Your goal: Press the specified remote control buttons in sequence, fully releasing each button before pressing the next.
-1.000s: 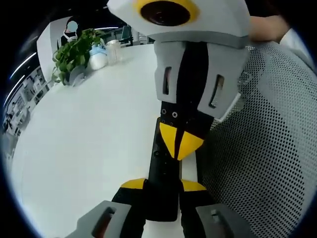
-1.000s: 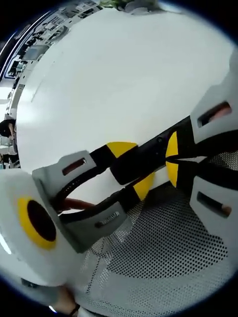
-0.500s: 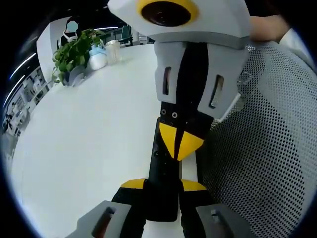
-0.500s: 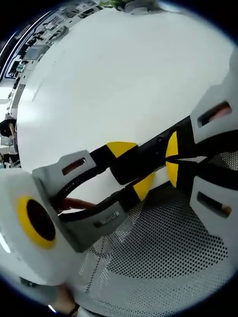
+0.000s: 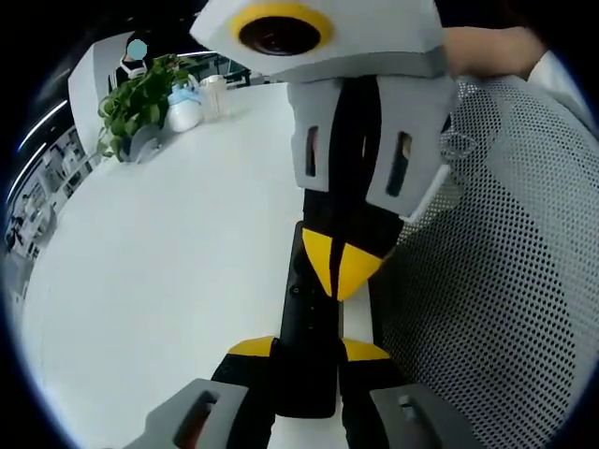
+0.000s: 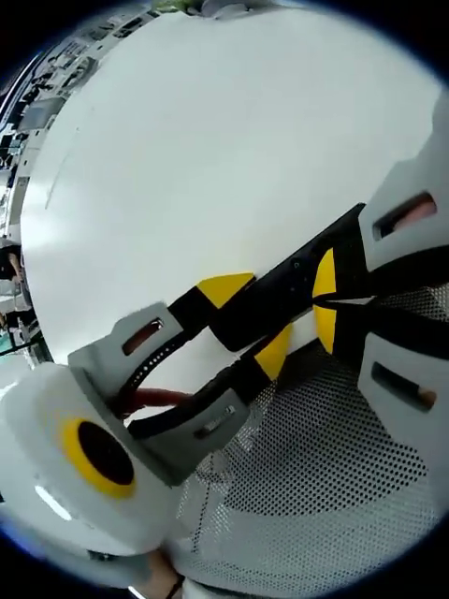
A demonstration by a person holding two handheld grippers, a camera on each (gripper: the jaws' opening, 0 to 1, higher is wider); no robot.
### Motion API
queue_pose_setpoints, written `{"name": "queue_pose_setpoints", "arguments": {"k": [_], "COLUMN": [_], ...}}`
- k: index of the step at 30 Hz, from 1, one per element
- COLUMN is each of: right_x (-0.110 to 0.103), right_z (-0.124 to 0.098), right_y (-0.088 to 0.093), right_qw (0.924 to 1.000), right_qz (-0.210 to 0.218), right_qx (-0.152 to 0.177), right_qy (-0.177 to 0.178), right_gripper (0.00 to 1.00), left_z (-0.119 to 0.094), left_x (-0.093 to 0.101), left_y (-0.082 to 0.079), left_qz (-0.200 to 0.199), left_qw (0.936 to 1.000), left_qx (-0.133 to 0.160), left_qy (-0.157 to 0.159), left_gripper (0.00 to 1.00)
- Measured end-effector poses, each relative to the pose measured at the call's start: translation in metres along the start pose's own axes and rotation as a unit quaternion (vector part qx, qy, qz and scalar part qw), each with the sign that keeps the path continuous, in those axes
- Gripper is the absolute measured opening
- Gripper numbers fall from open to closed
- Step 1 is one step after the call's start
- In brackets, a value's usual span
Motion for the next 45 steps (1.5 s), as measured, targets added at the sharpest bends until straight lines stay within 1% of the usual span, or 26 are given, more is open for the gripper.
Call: {"name": "queue_pose_setpoints", "arguments": {"k": [3, 6, 7, 10, 12, 17, 20, 23, 27, 32, 34, 36, 37, 39, 40, 42, 45], "right_x": [0.000, 0.001, 0.001, -0.001, 0.000, 0.000, -0.001, -0.001, 0.000, -0.002, -0.001, -0.001, -0.001, -0.002, -0.004, -0.003, 0.000], "right_z": [-0.003, -0.003, -0.002, -0.001, 0.000, 0.000, 0.003, 0.005, 0.005, 0.006, 0.006, 0.007, 0.007, 0.008, 0.008, 0.009, 0.008], "right_y": [-0.006, -0.008, -0.008, -0.009, -0.010, -0.011, -0.010, -0.009, -0.010, -0.010, -0.011, -0.011, -0.011, -0.011, -0.012, -0.013, -0.014], "right_qw": [0.9998, 0.9992, 0.9990, 0.9989, 0.9979, 0.9975, 0.9972, 0.9965, 0.9961, 0.9942, 0.9942, 0.9951, 0.9948, 0.9927, 0.9906, 0.9923, 0.9961], "right_qz": [-0.002, -0.022, -0.026, -0.033, -0.050, -0.056, -0.063, -0.073, -0.076, -0.094, -0.093, -0.081, -0.084, -0.103, -0.123, -0.110, -0.078], "right_qx": [0.020, 0.030, 0.029, 0.025, 0.027, 0.030, 0.024, 0.018, 0.018, 0.017, 0.018, 0.021, 0.020, 0.016, 0.010, 0.009, 0.006], "right_qy": [0.002, 0.018, 0.023, 0.023, 0.032, 0.031, 0.031, 0.037, 0.040, 0.049, 0.051, 0.052, 0.054, 0.060, 0.058, 0.056, 0.040], "right_gripper": [0.00, 0.00, 0.00, 0.00, 0.00, 0.00, 0.00, 0.00, 0.00, 0.00, 0.00, 0.00, 0.00, 0.00, 0.00, 0.00, 0.00], "left_z": [0.000, 0.000, 0.000, 0.001, 0.001, 0.001, 0.001, 0.001, 0.001, 0.001, 0.001, 0.001, 0.001, 0.001, 0.001, 0.001, 0.001], "left_x": [0.000, 0.000, 0.001, 0.001, 0.001, 0.001, 0.001, 0.002, 0.002, 0.002, 0.001, 0.001, 0.001, 0.001, 0.001, 0.001, 0.001], "left_y": [0.000, -0.001, -0.001, -0.001, -0.001, -0.002, -0.002, -0.002, -0.002, -0.002, -0.002, -0.002, -0.002, -0.002, -0.001, -0.001, -0.002], "left_qz": [0.000, 0.000, 0.001, 0.001, 0.001, 0.001, 0.001, 0.001, 0.004, 0.009, 0.010, 0.009, 0.008, 0.008, 0.007, 0.006, 0.005], "left_qw": [1.0000, 1.0000, 1.0000, 1.0000, 1.0000, 1.0000, 1.0000, 1.0000, 1.0000, 0.9999, 0.9999, 0.9999, 0.9999, 1.0000, 1.0000, 1.0000, 1.0000], "left_qx": [0.000, -0.001, -0.003, -0.004, -0.004, -0.004, -0.004, -0.003, -0.003, -0.002, 0.000, 0.001, 0.002, 0.002, 0.002, 0.003, 0.004], "left_qy": [0.000, 0.000, 0.000, 0.000, 0.000, 0.002, 0.002, 0.003, 0.004, 0.005, 0.006, 0.006, 0.006, 0.006, 0.006, 0.006, 0.005], "left_gripper": [0.25, 0.25, 0.25, 0.25, 0.25, 0.25, 0.25, 0.25, 0.25, 0.25, 0.25, 0.25, 0.25, 0.25, 0.25, 0.25, 0.25]}}
Point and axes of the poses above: the point that each gripper's makers call its tool centre point, and the gripper's own axes: z roughly forward along the fingers, x roughly to its right, y roughly out of its underside, the point moved 6 cm from there along -z, roughly backward along the fingers, and after that the axes turned 11 degrees about z, right-handed, at the moved point
